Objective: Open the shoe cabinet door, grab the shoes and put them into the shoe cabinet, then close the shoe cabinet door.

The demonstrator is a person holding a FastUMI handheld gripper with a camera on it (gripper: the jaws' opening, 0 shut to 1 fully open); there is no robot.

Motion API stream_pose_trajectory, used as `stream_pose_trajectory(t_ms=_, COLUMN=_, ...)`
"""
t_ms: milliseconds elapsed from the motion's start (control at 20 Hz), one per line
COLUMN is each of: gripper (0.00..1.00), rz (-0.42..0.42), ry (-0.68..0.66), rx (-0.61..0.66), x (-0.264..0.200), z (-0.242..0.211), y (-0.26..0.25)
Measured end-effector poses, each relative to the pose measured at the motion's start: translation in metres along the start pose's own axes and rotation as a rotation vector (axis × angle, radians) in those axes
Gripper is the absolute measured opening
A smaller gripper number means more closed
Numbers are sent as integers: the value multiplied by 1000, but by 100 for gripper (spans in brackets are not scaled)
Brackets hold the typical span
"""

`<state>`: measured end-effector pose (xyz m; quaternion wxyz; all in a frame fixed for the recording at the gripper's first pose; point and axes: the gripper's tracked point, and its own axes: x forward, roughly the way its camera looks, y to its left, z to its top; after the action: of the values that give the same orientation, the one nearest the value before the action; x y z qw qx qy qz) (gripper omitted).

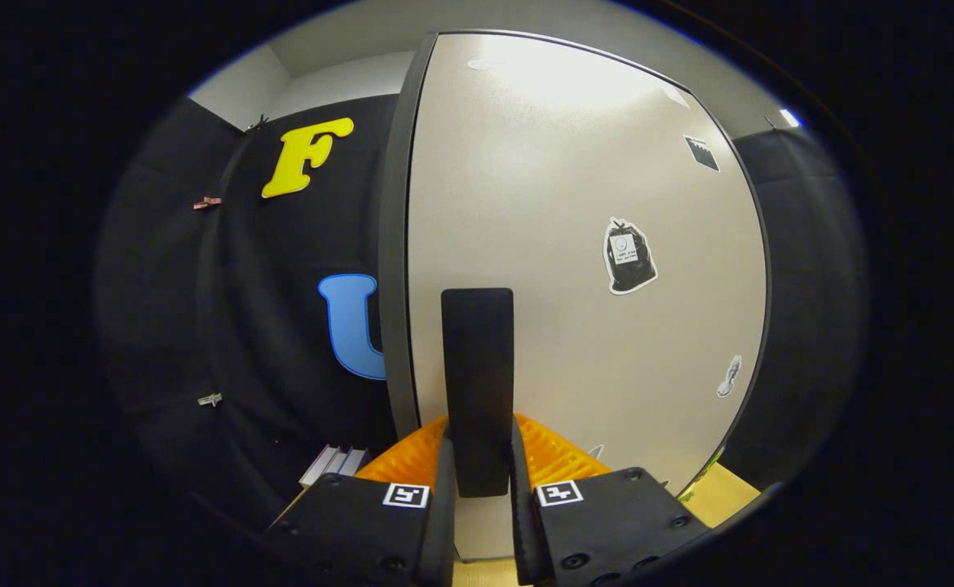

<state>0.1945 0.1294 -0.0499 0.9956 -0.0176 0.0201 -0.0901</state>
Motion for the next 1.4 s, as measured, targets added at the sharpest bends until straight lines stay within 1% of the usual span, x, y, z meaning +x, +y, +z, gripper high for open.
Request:
stream_pose_trajectory(t_ms=400, gripper=33, rz=44, ry=3, rx=-11, x=-33, z=1, y=-6)
stream_pose_trajectory(t_ms=550, gripper=33, rz=85, ry=6, rx=-4, x=-58, z=0, y=-11)
stream_pose_trajectory(t_ms=1100, gripper=33, rz=277, ry=40, rx=1, x=-160, z=8, y=-74)
stream_pose_trajectory(t_ms=1250, gripper=33, rz=305, ry=46, rx=5, x=-181, z=10, y=-96)
stream_pose_trajectory(t_ms=1400, gripper=33, rz=313, ry=49, rx=5, x=-196, z=12, y=-119)
